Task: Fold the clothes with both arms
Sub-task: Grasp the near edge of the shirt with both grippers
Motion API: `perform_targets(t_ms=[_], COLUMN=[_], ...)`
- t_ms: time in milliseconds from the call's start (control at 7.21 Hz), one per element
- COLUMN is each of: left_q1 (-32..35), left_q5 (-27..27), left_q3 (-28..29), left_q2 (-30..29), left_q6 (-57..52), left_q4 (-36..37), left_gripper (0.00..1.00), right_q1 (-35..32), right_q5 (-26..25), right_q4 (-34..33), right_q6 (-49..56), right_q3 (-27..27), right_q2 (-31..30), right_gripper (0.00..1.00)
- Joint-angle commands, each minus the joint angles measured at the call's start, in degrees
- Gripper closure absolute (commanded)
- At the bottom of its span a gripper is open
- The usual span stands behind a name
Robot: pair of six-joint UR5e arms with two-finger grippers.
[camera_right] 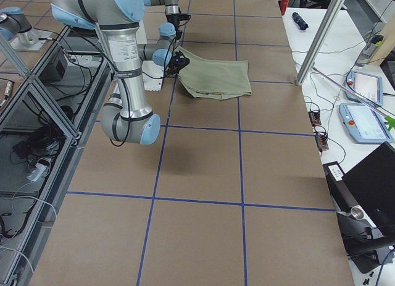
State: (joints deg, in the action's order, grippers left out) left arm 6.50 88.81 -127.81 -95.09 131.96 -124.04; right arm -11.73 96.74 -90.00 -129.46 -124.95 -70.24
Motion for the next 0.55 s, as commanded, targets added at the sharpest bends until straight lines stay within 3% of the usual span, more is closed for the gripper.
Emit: perform_targets(t_ms=[0, 277, 416], left_q1=[0.3, 7.5, 11.6], left_q5=[0.0, 0.6, 0.6], left_q3=[-4.0, -2.9, -0.2], left_q2=[-0.5, -1.4, -4.2], left_q6=[2.3, -5.3, -10.5], left_q4=[1.3, 2.6, 4.1], left_gripper=[1.00, 1.00, 1.00], right_q1=[-2.1, -9.5, -12.5], right_q5=[1.5, 1.6, 1.4], right_q4=[-0.1, 0.1, -0.1], right_q6=[-0.7, 0.3, 2.1], right_q3=[-5.8, -3.4, 1.6], right_q2=[-1.3, -0.2, 4.2], right_gripper=[1.00, 1.00, 1.00])
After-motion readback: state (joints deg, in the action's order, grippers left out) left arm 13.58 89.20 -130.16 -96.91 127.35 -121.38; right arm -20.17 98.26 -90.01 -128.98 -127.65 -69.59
